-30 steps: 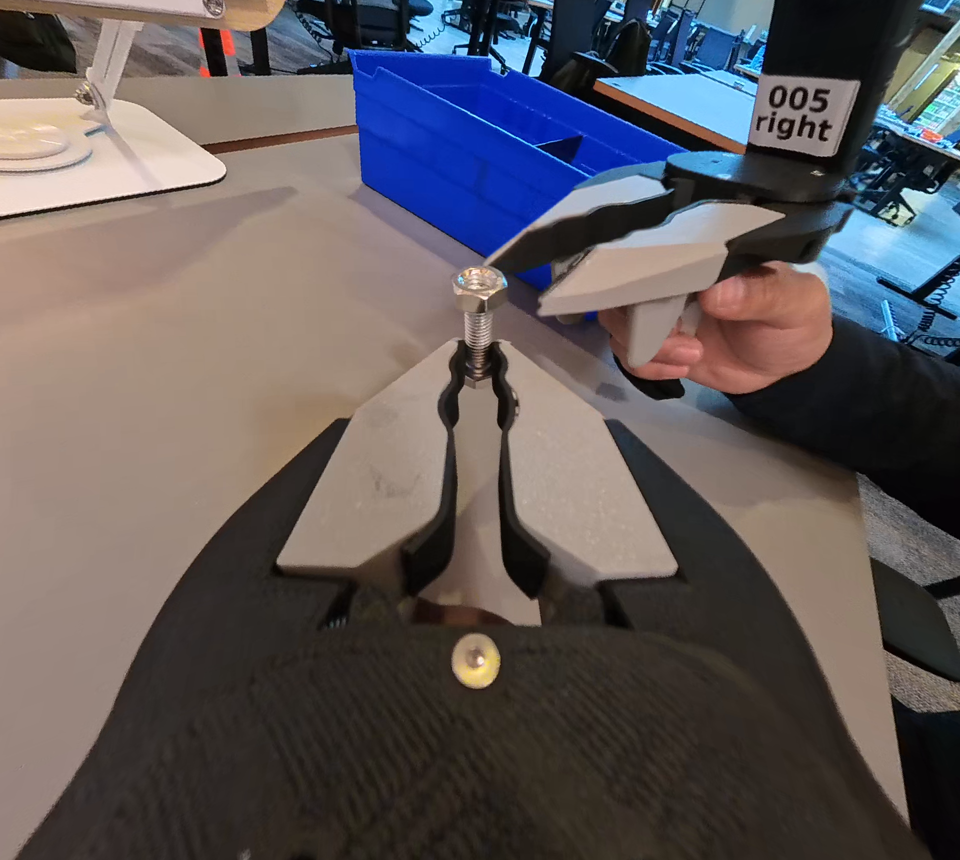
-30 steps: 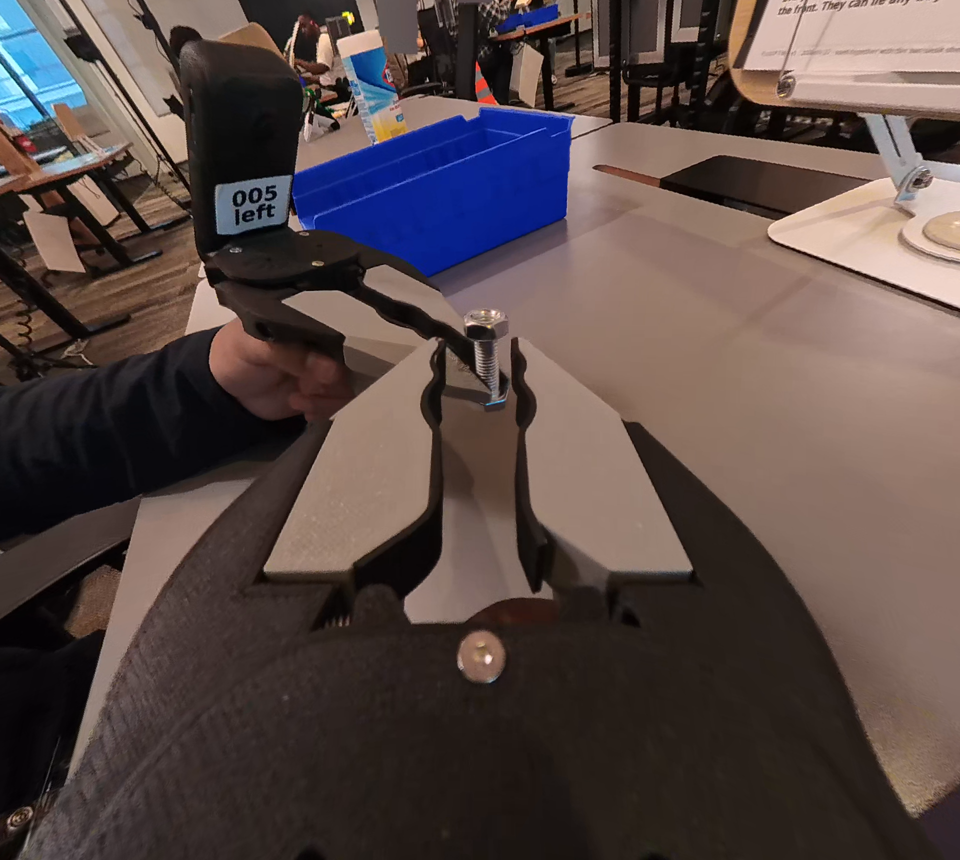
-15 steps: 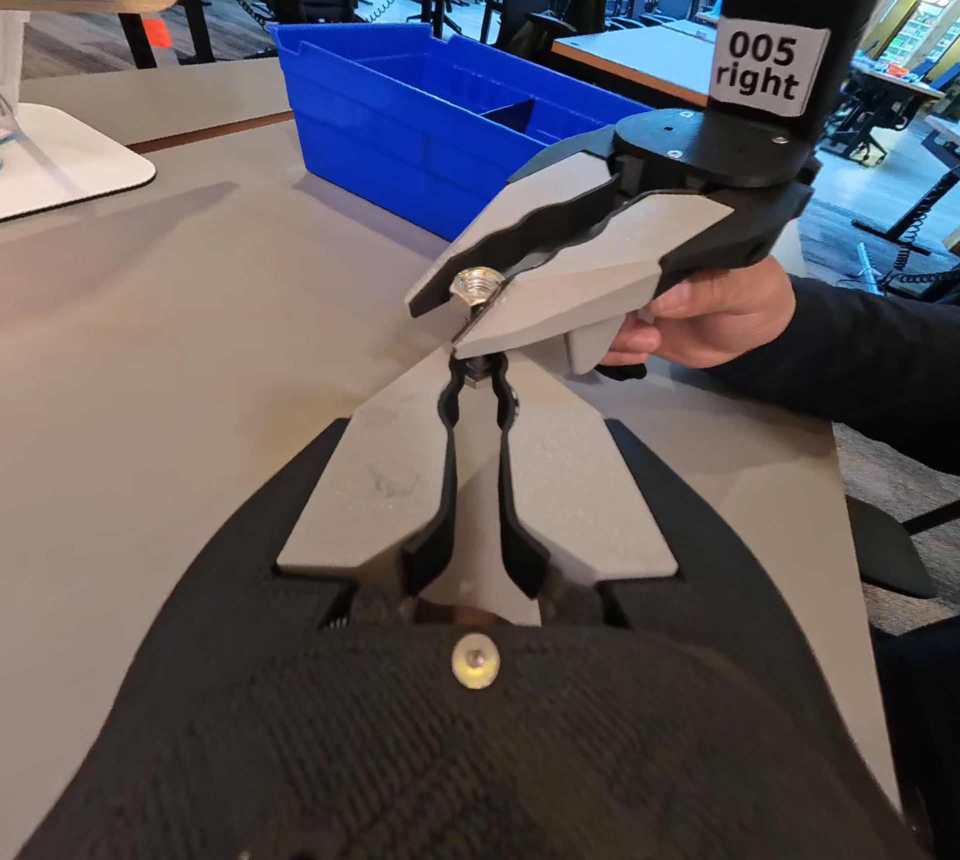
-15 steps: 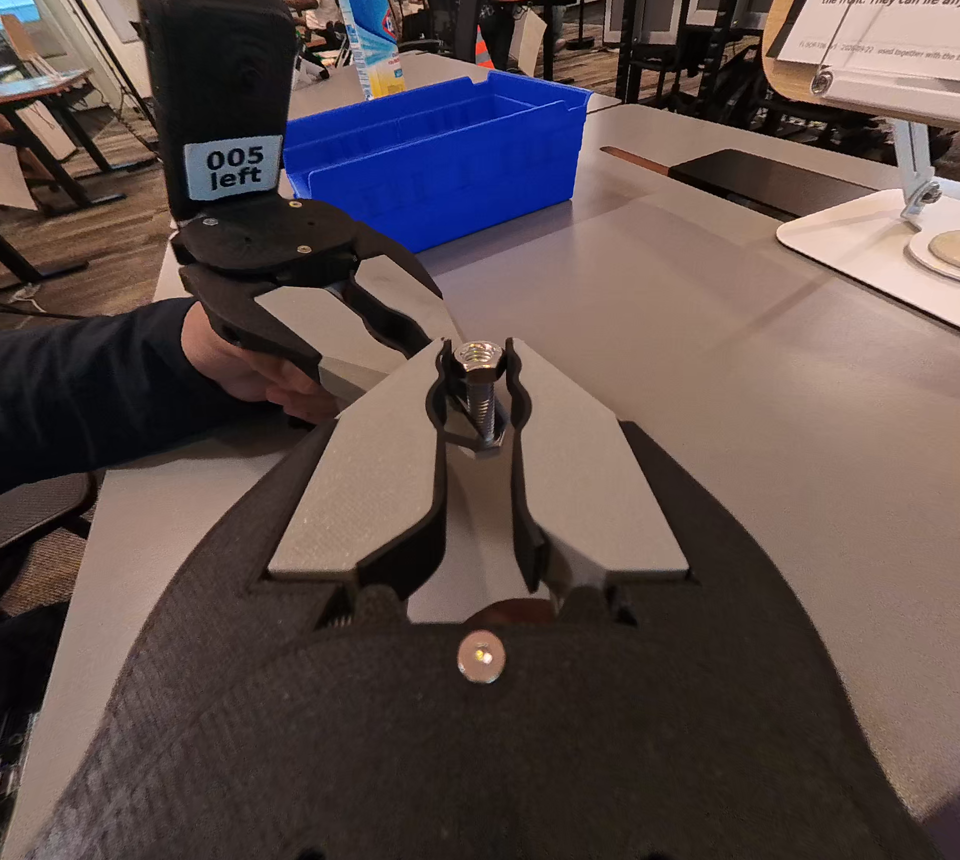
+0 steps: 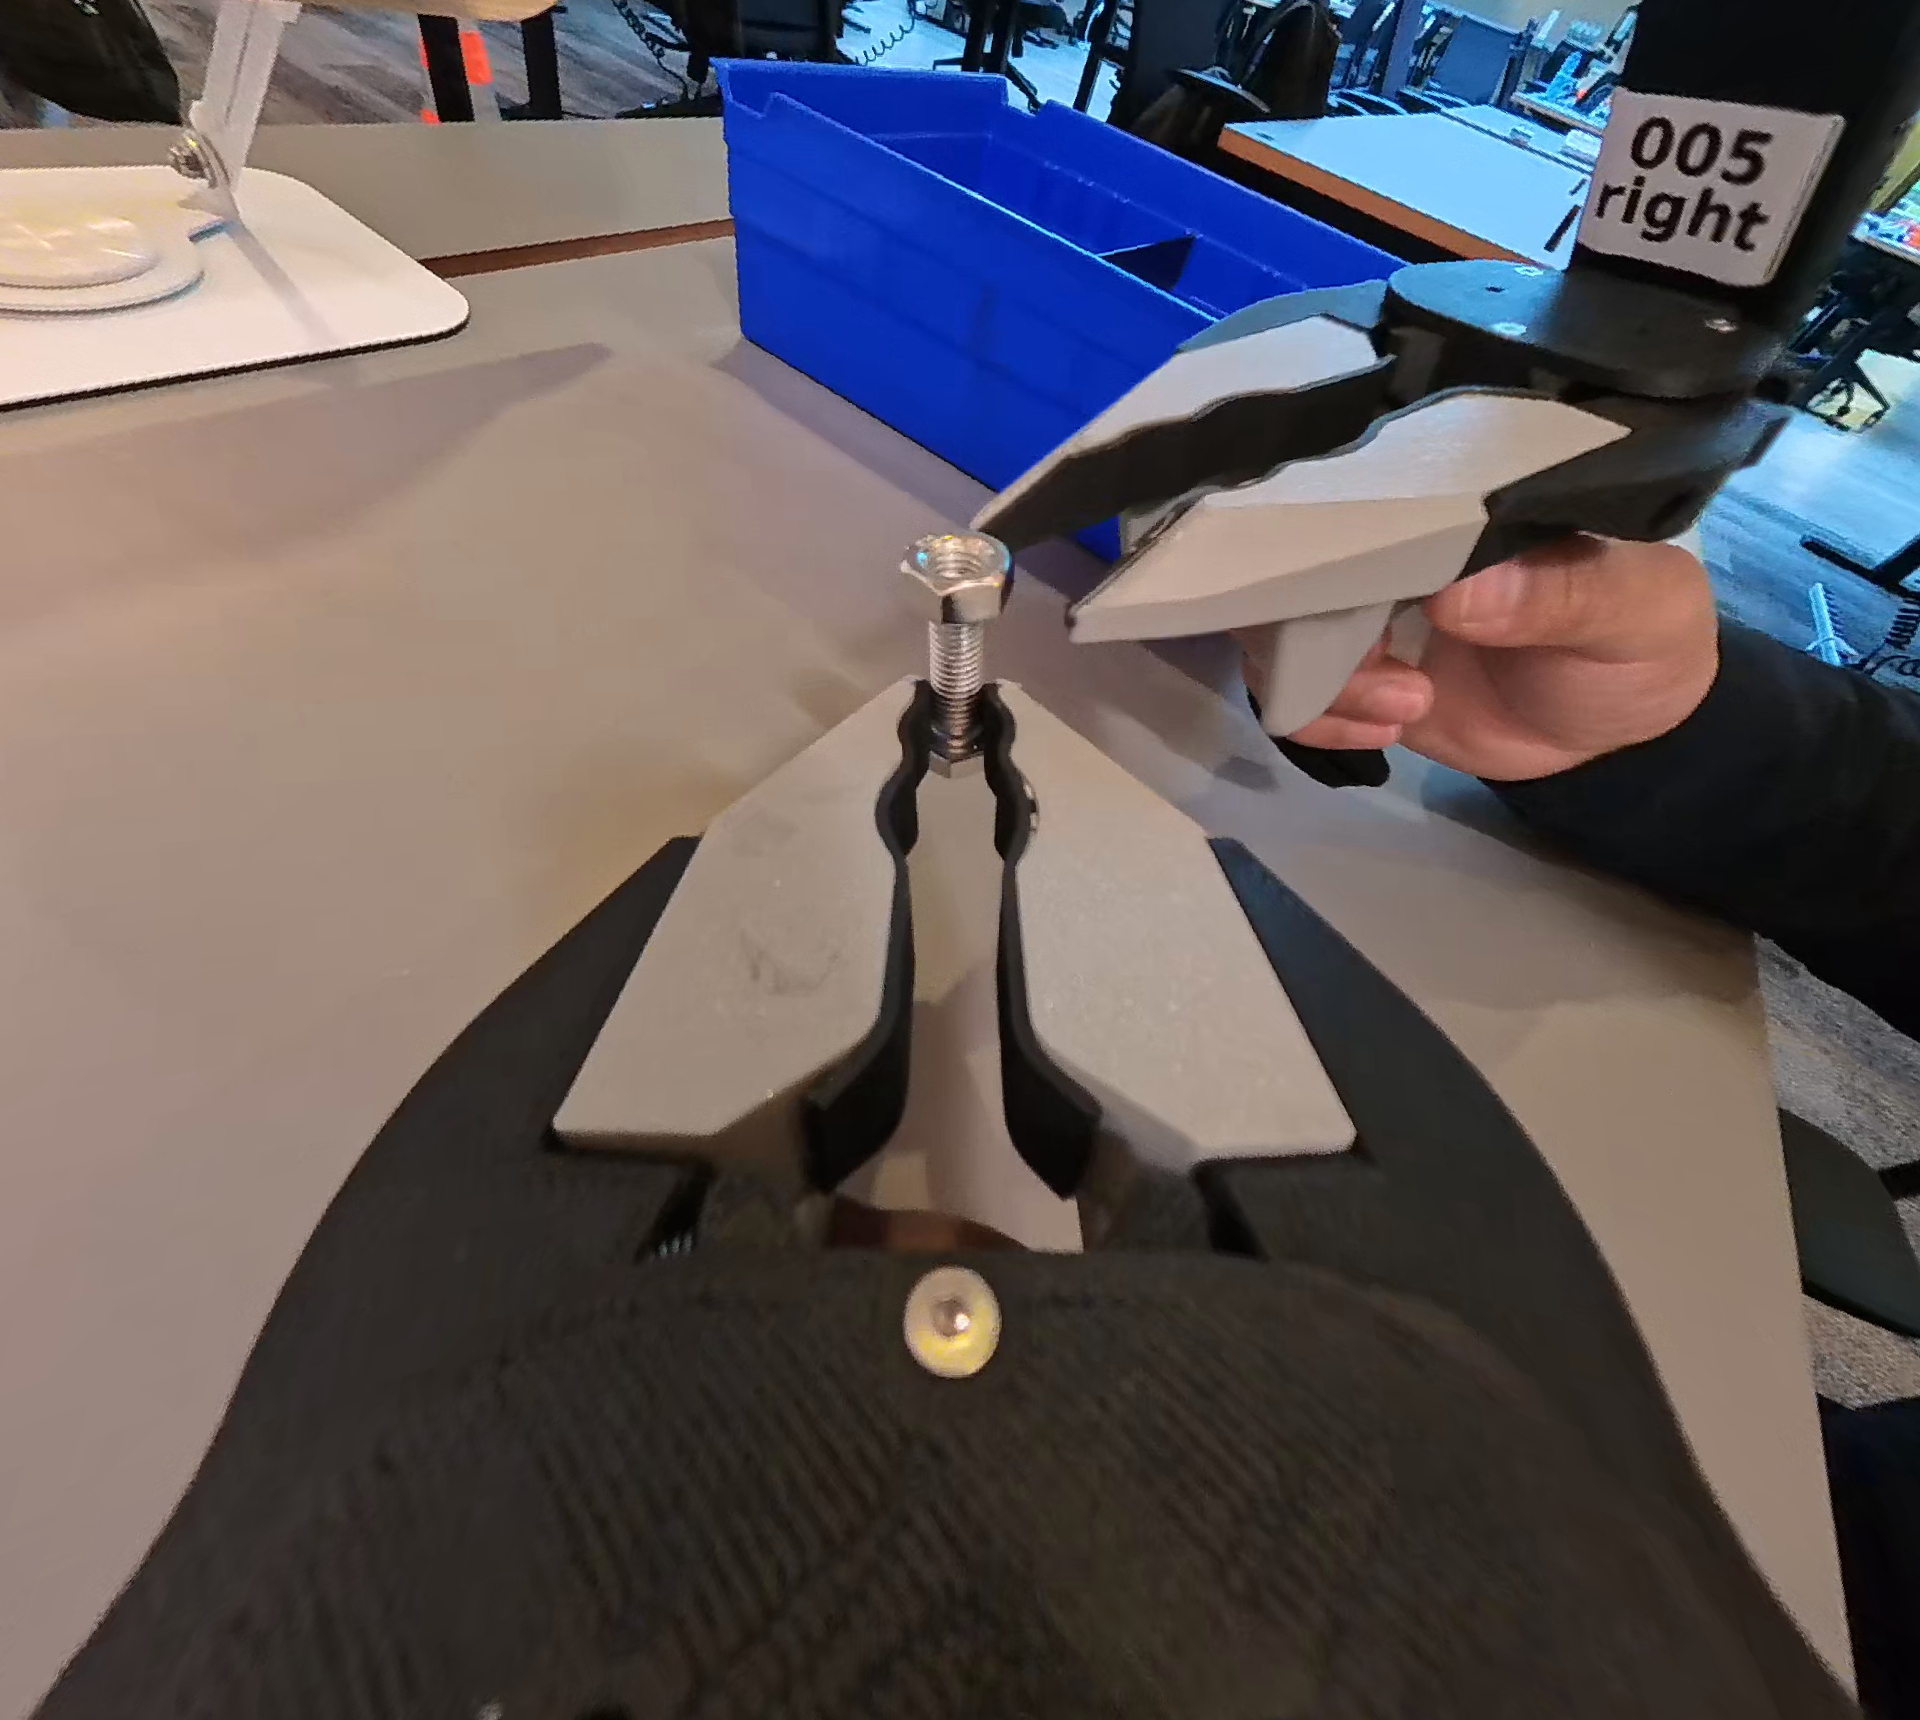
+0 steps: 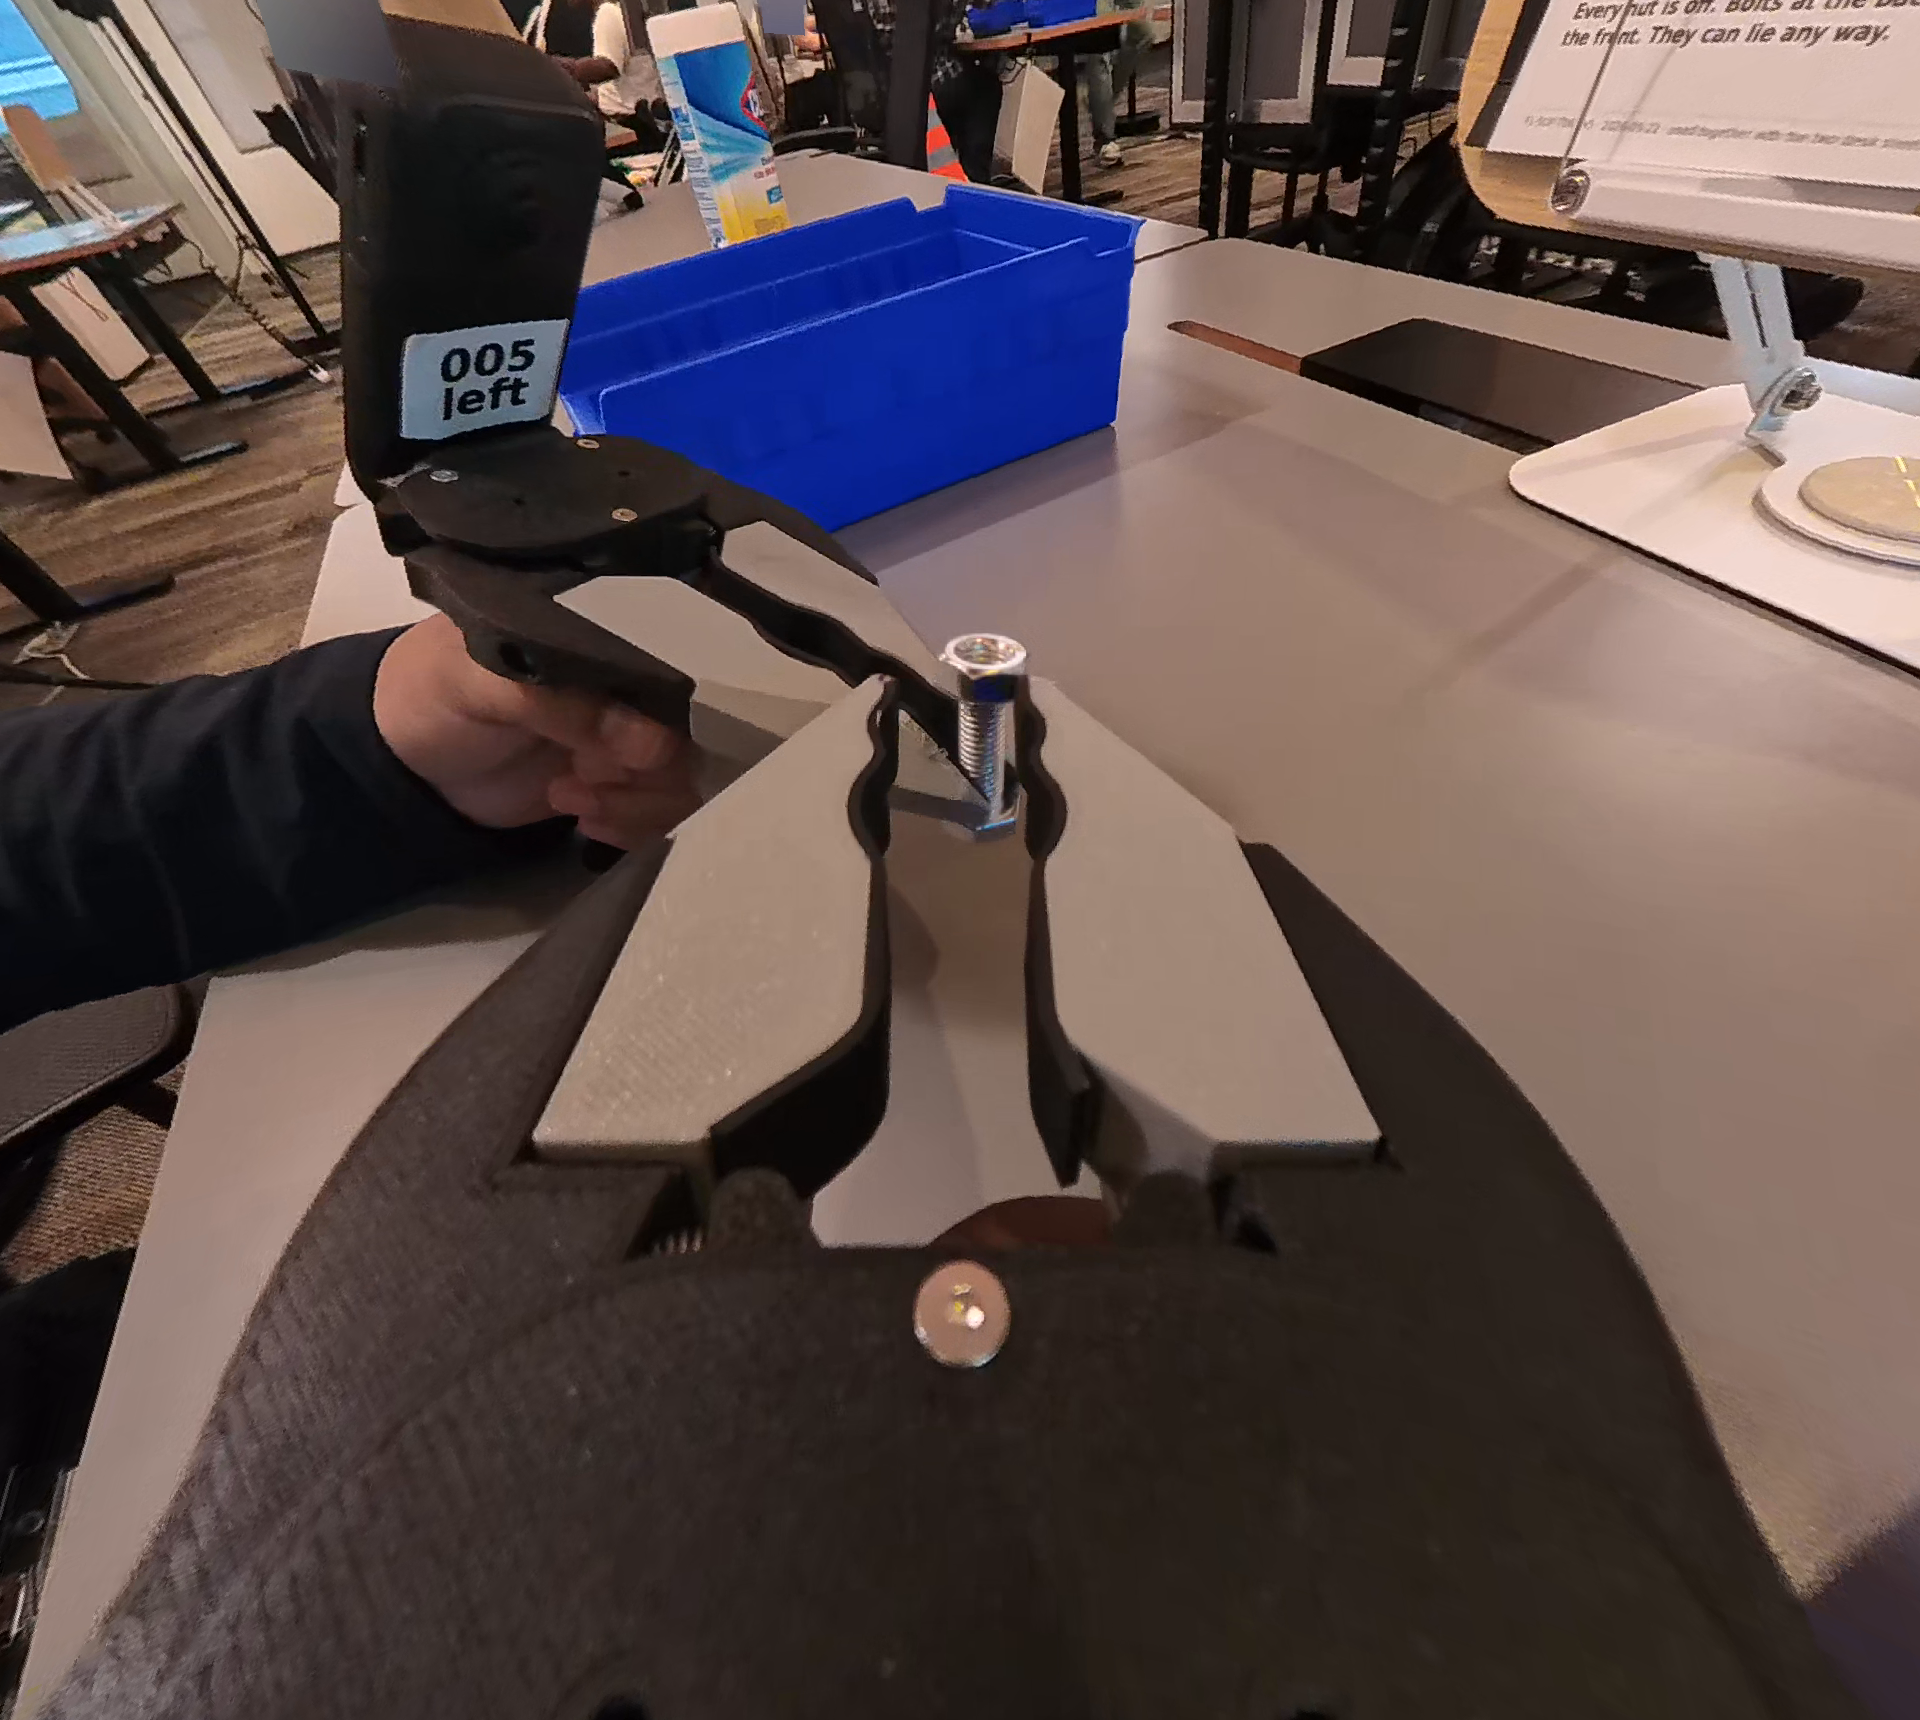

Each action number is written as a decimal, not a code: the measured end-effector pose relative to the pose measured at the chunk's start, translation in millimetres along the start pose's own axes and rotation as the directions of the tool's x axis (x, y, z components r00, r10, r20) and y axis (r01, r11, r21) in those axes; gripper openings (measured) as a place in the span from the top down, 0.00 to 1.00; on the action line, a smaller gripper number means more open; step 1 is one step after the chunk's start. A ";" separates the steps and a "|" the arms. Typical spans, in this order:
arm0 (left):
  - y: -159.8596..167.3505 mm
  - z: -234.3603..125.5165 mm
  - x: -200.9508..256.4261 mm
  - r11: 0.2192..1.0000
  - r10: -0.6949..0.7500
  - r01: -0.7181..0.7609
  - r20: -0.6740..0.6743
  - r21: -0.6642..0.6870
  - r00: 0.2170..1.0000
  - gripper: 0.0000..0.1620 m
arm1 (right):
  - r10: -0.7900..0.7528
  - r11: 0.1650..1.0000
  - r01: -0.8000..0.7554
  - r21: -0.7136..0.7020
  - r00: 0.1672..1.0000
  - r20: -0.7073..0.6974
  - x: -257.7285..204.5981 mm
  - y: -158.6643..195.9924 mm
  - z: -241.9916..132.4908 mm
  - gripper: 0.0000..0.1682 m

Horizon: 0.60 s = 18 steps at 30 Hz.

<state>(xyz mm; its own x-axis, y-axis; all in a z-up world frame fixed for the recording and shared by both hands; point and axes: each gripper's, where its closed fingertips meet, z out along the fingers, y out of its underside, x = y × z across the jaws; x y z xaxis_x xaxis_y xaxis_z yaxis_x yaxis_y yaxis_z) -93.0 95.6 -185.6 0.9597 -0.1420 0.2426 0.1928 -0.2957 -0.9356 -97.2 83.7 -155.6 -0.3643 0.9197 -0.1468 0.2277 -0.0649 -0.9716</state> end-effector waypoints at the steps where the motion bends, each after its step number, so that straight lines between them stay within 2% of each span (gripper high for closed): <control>1: 0.5 0.6 1.3 1.000 0.004 -0.004 -0.003 -0.002 1.000 0.96 | -0.005 1.000 0.005 -0.001 1.000 -0.003 -0.3 0.3 0.4 0.89; 11: 4.3 5.1 19.4 0.998 0.065 -0.066 -0.057 -0.022 0.996 0.96 | -0.019 1.000 0.019 -0.019 1.000 -0.006 -3.2 5.8 5.9 0.91; 18: 4.7 5.4 19.7 0.999 0.041 -0.042 -0.073 -0.022 0.997 0.96 | -0.036 0.999 0.035 -0.014 0.999 -0.017 -2.1 3.0 3.8 0.91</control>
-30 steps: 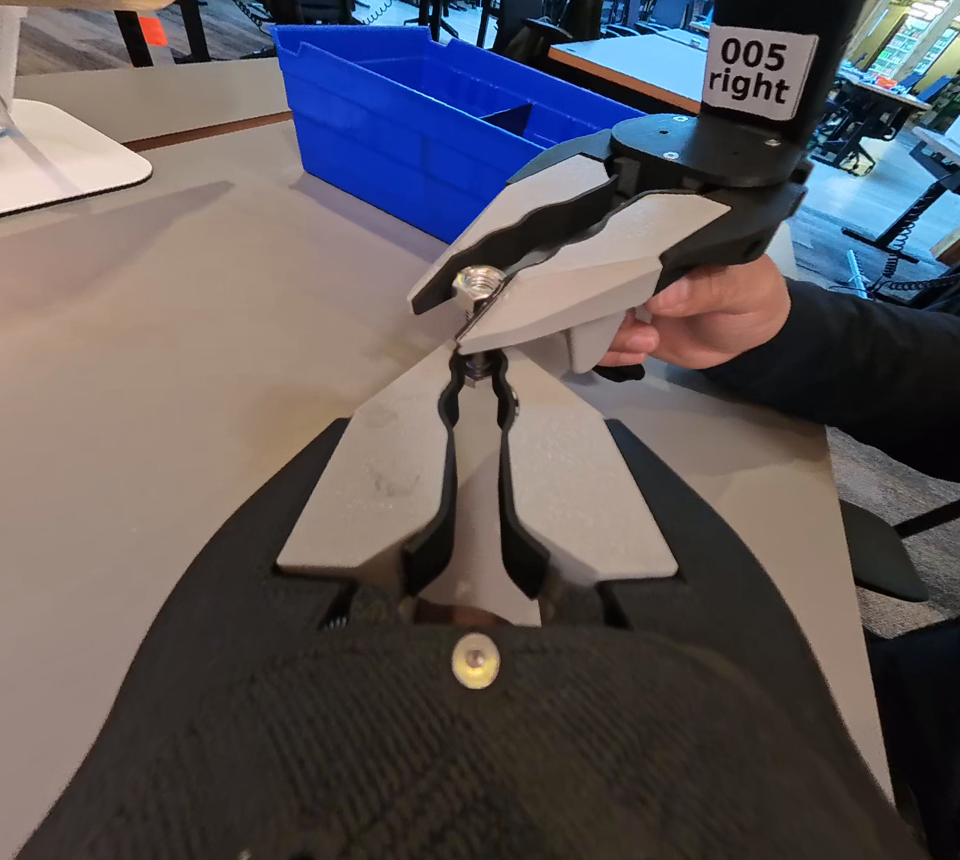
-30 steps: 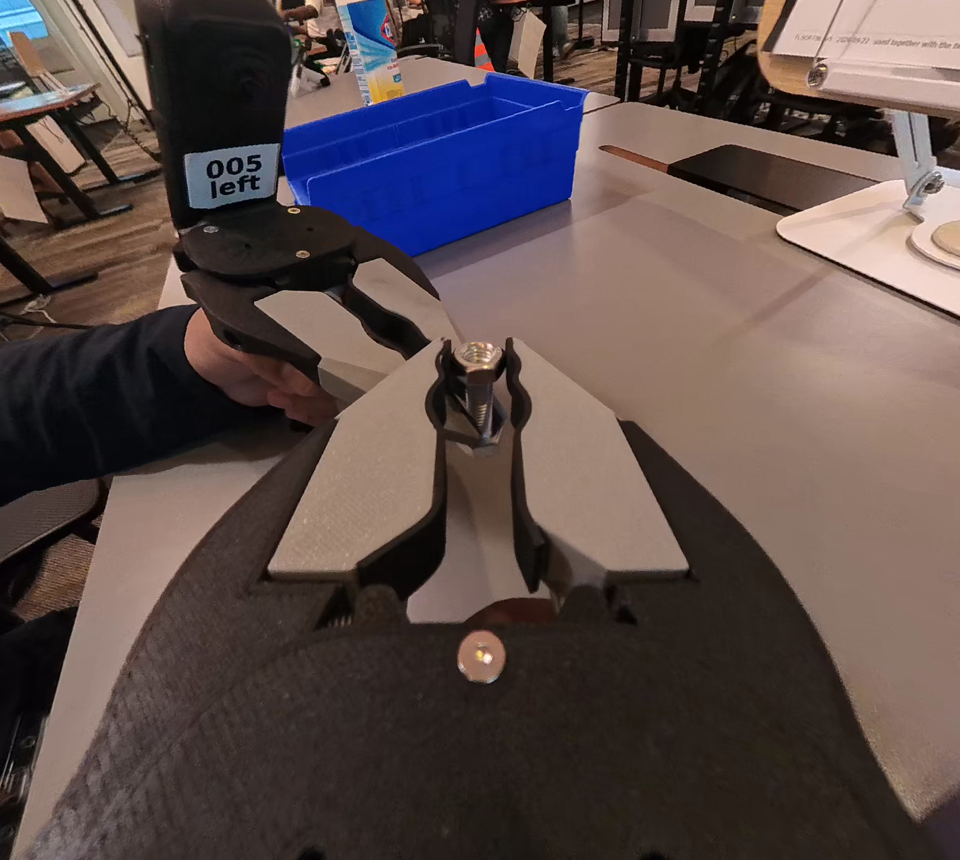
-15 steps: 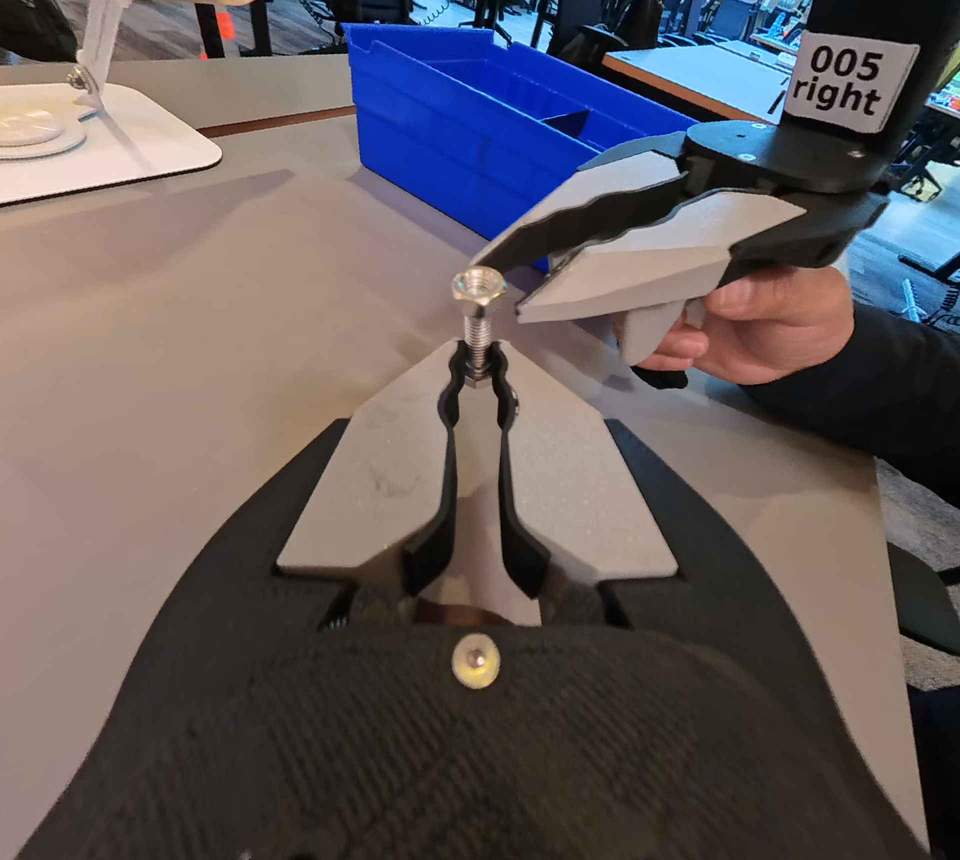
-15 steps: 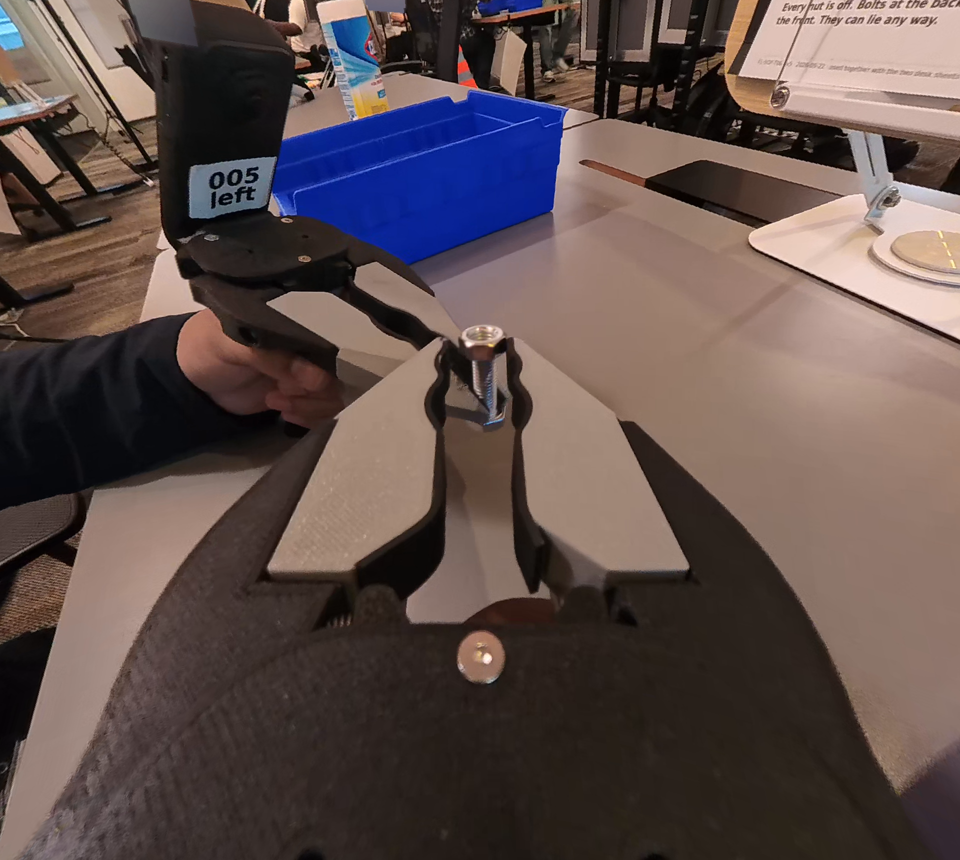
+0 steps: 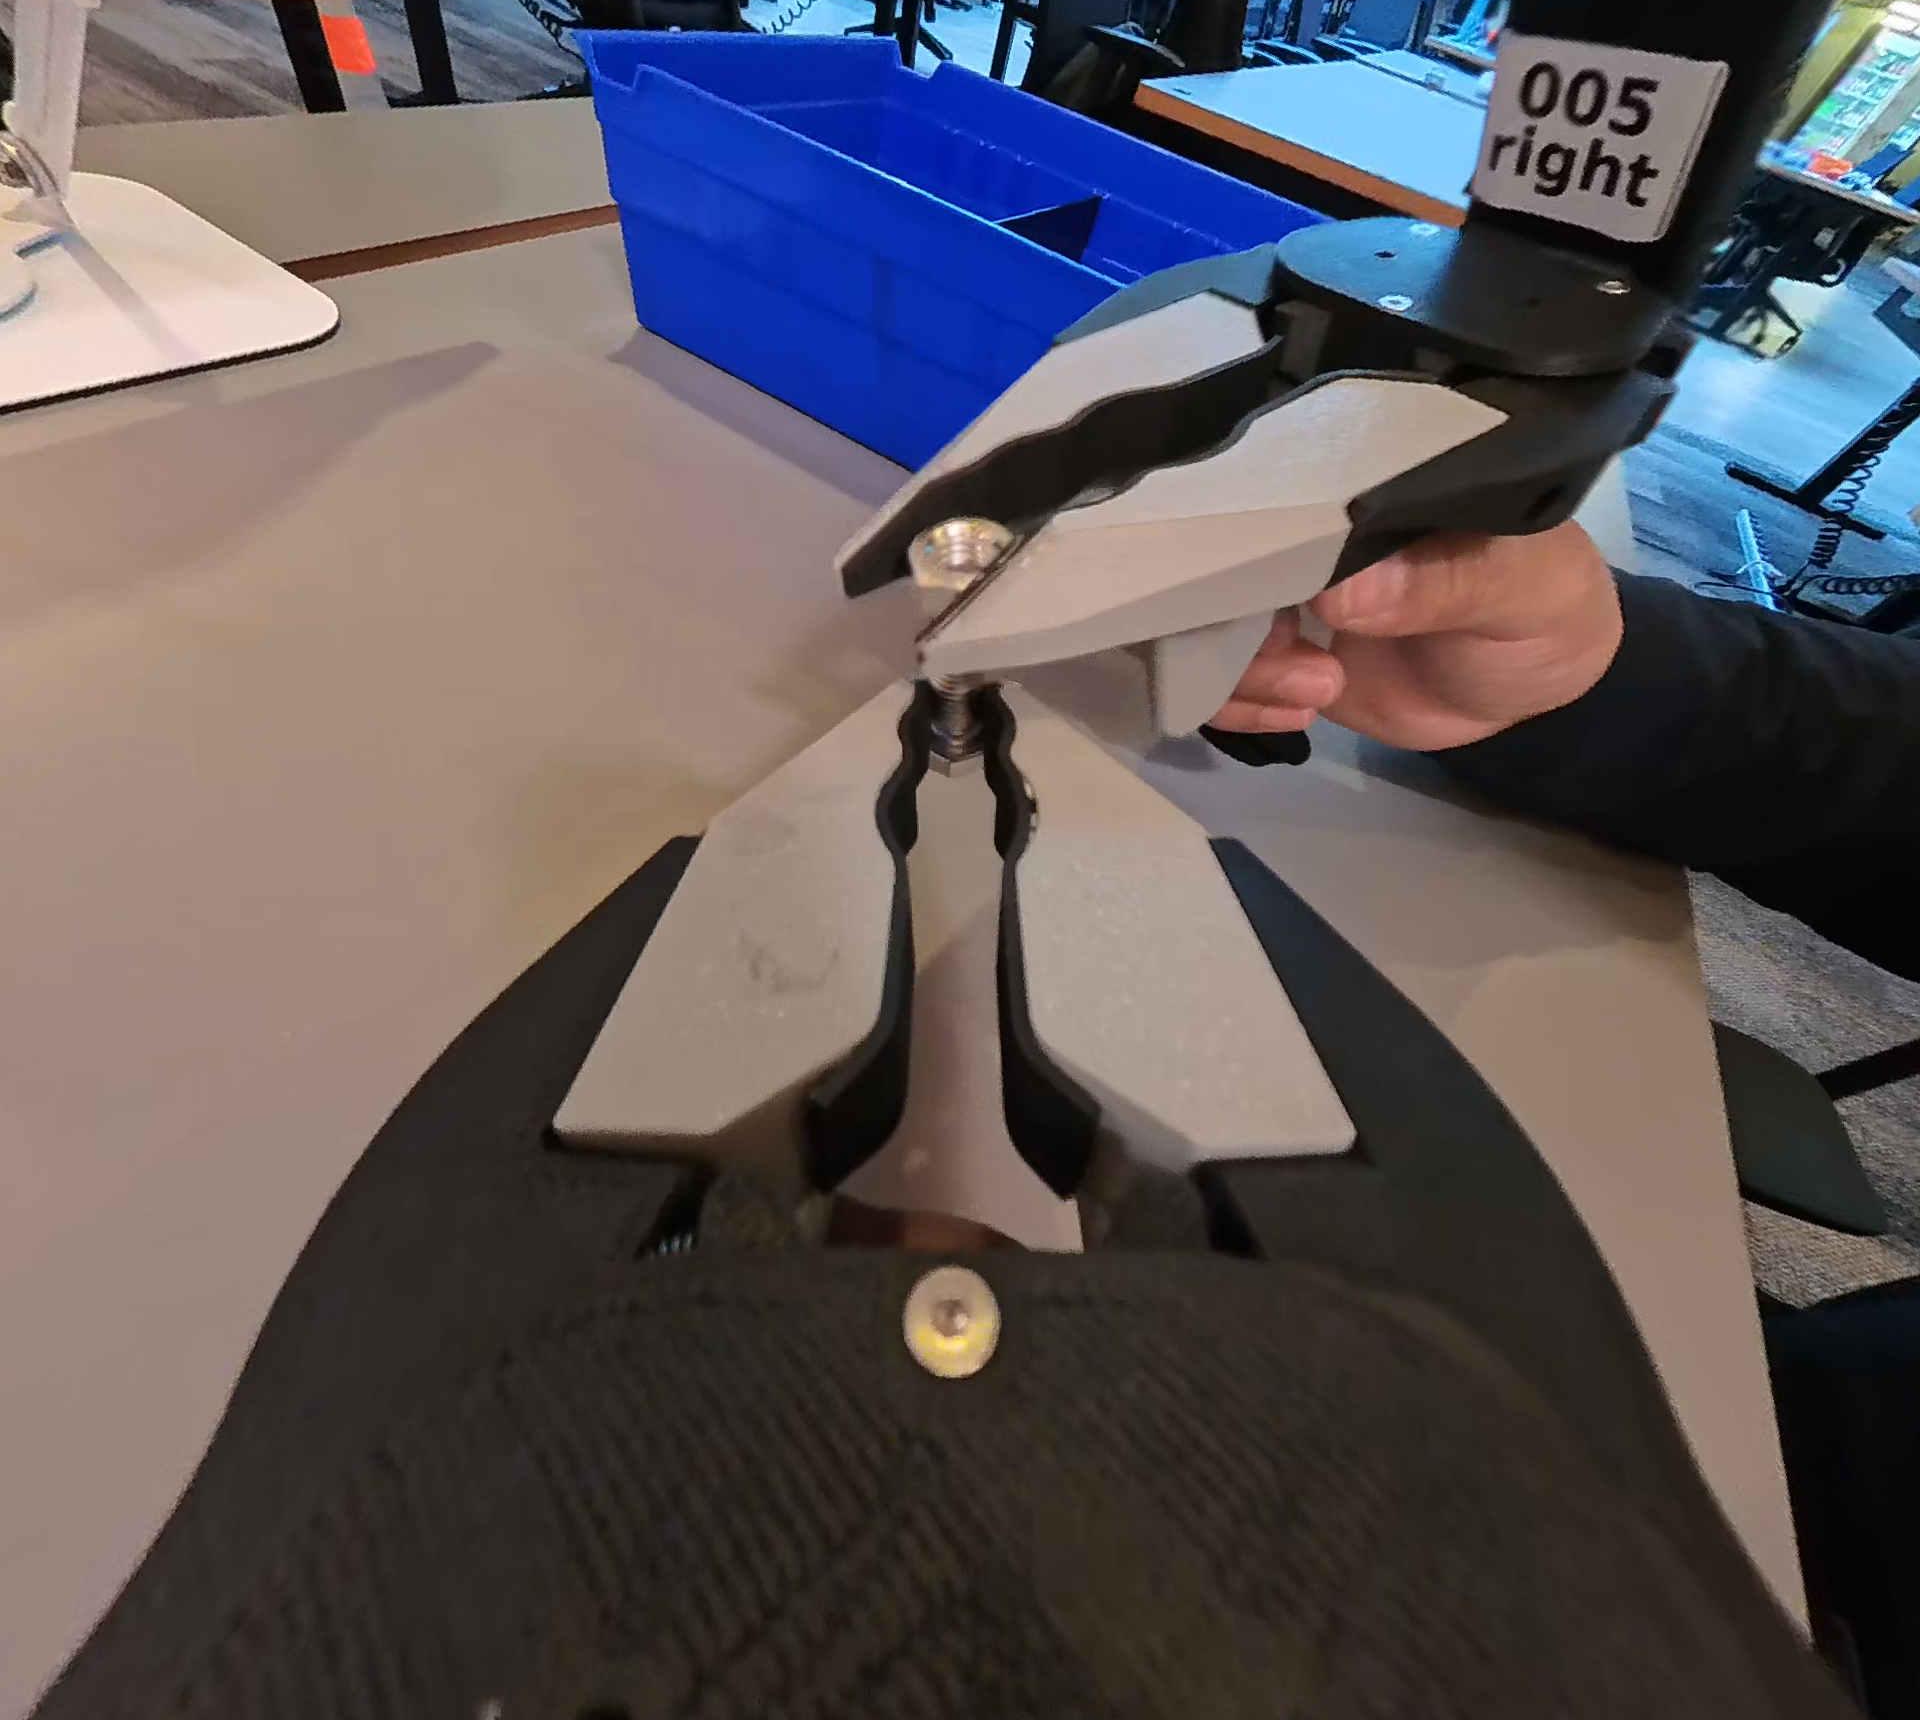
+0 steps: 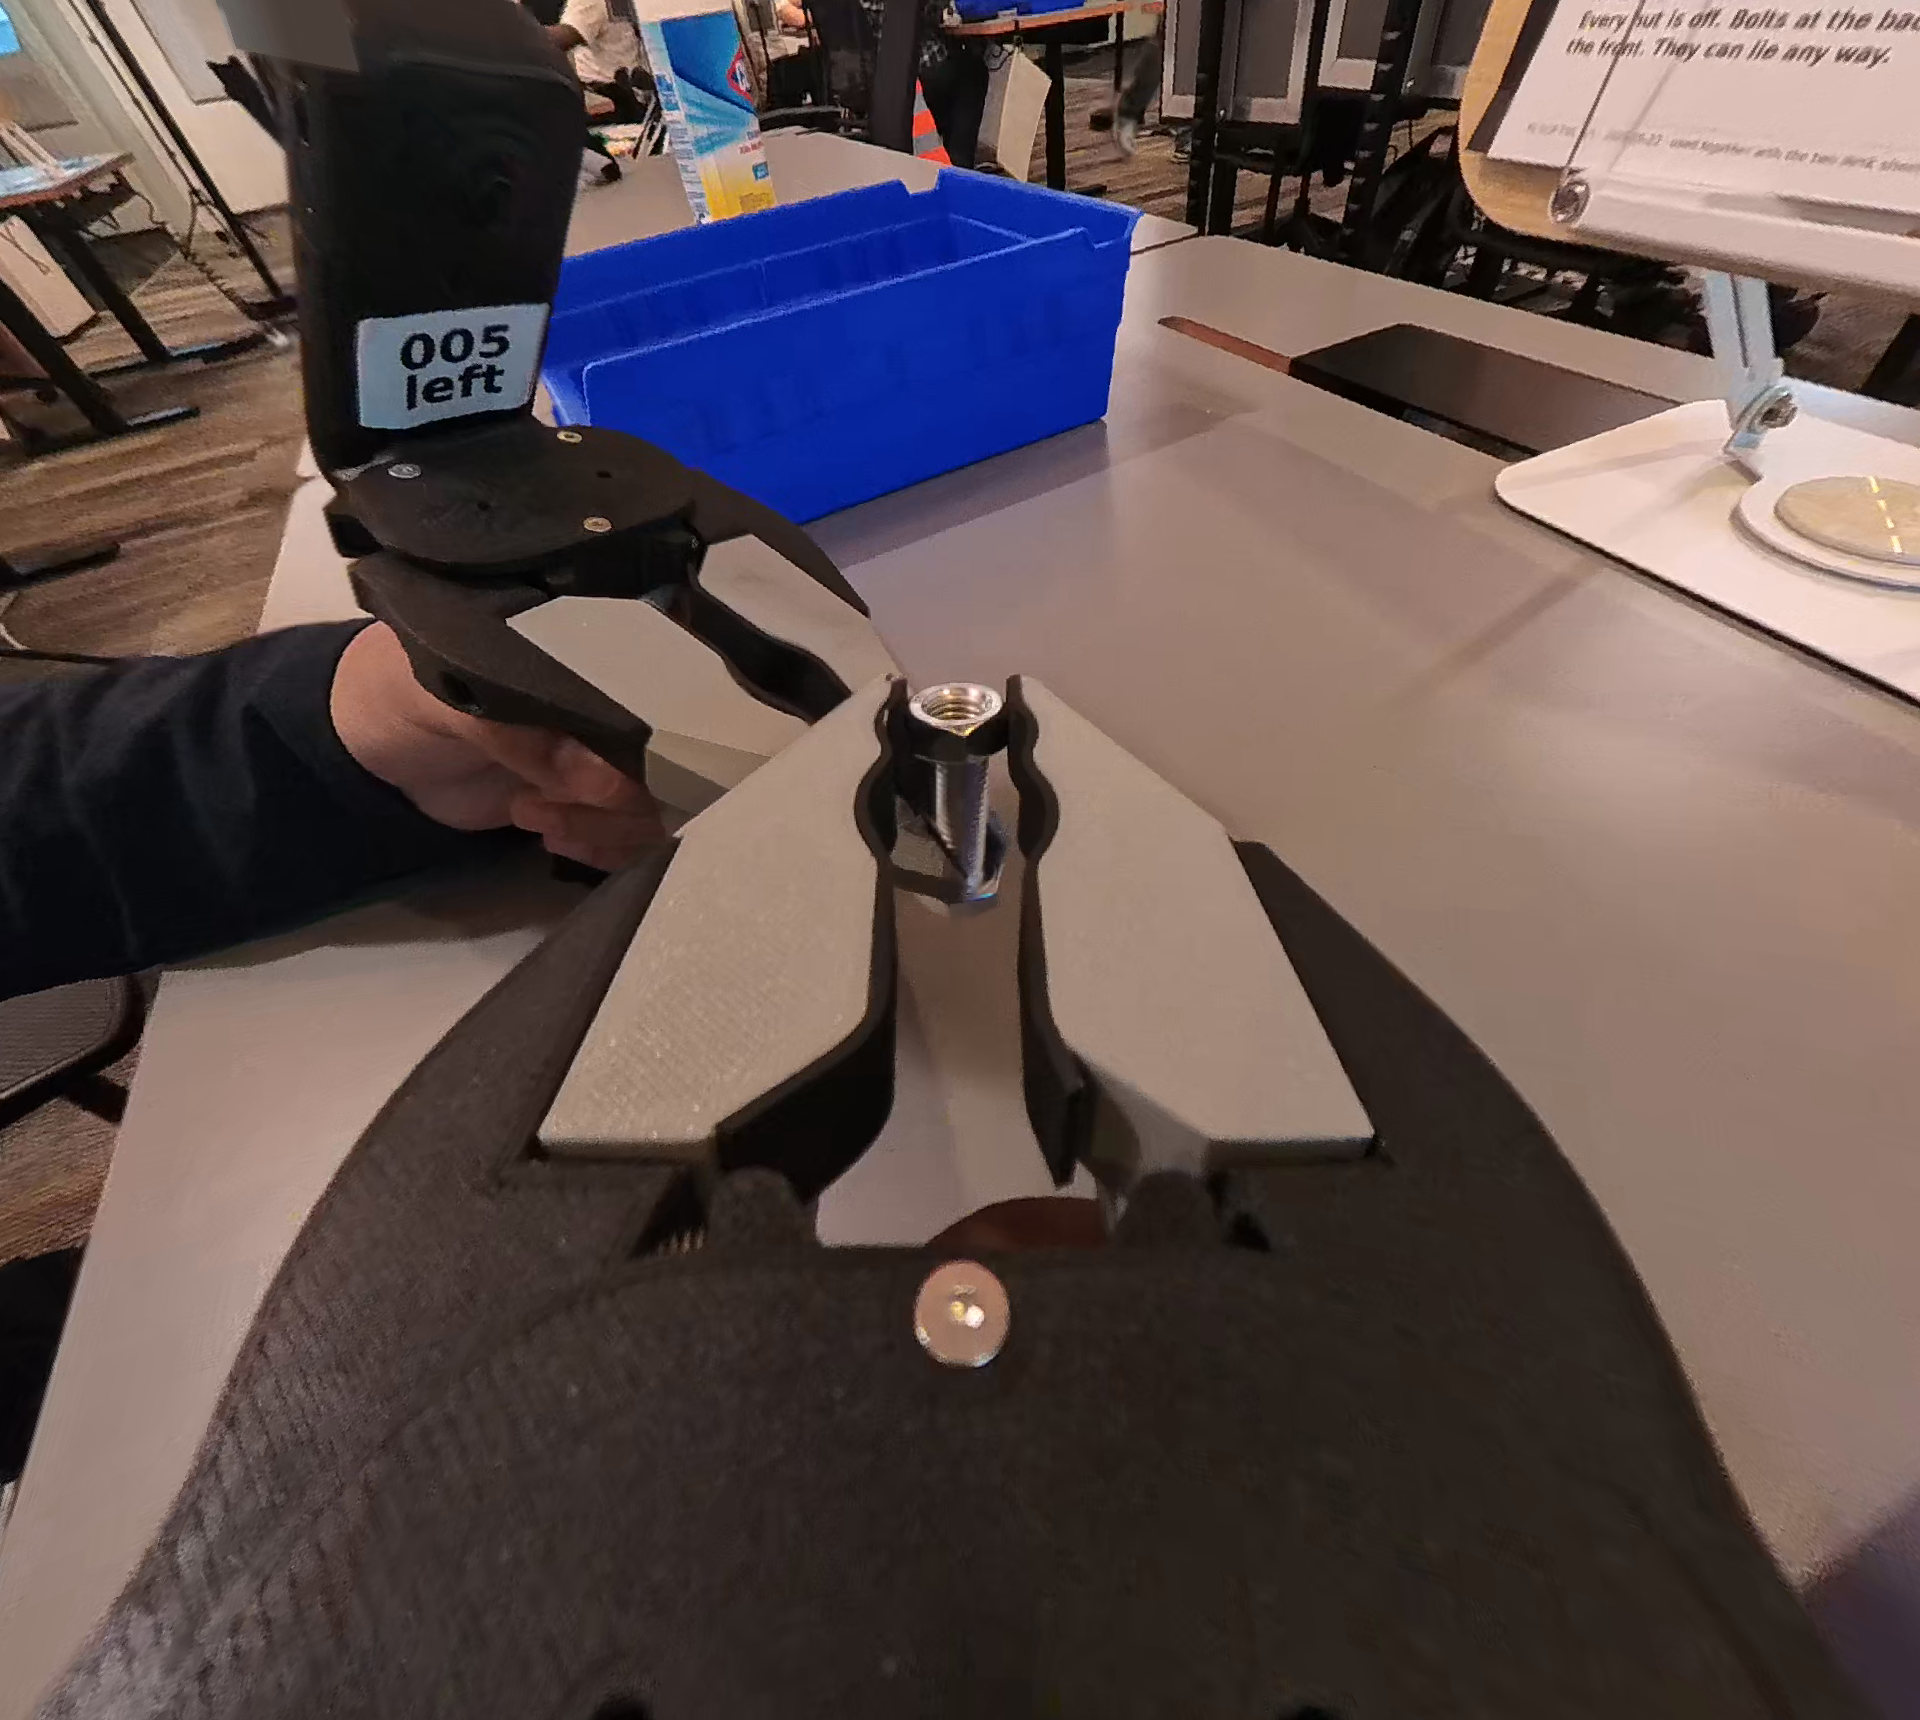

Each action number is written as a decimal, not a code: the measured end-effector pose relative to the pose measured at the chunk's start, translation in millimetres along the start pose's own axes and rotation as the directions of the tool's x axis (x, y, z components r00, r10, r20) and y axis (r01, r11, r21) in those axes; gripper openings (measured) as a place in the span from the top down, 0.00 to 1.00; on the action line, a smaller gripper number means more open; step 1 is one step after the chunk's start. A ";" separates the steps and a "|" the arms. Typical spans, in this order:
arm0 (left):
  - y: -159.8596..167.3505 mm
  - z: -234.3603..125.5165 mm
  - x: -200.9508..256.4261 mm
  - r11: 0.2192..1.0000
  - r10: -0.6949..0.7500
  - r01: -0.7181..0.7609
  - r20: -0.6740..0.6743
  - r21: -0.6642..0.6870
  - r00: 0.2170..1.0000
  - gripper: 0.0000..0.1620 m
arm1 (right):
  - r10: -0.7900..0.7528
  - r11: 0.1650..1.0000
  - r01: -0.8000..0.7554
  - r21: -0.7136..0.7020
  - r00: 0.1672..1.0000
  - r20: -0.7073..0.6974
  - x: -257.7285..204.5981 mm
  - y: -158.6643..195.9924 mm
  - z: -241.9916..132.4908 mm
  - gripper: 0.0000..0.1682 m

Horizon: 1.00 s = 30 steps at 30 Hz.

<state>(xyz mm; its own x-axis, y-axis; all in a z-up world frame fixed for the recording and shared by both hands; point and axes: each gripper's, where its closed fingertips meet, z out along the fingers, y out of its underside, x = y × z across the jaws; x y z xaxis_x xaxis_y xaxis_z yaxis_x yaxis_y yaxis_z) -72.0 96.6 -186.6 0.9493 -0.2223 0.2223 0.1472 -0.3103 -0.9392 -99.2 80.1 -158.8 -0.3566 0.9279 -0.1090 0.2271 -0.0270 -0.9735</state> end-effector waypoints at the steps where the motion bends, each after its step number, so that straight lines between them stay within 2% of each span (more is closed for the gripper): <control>1: 0.6 0.0 -1.7 1.000 -0.004 0.004 0.008 -0.002 1.000 0.96 | -0.004 1.000 0.004 0.010 1.000 -0.003 0.3 -2.3 -1.3 0.91; 11: -7.2 -9.4 -29.6 0.995 -0.083 0.076 0.121 0.062 0.989 0.96 | 0.028 0.996 -0.025 0.082 0.999 -0.036 11.9 -16.8 -13.8 0.91; 18: -12.6 -17.9 -45.5 0.985 -0.147 0.128 0.172 0.118 0.974 0.96 | 0.014 1.000 -0.014 0.013 1.000 -0.005 4.4 -2.7 -4.0 0.91; 30: -15.0 -22.2 -53.3 0.980 -0.165 0.135 0.211 0.147 0.964 0.96 | -0.125 0.991 0.123 -0.053 0.991 -0.042 -2.7 7.2 3.4 0.91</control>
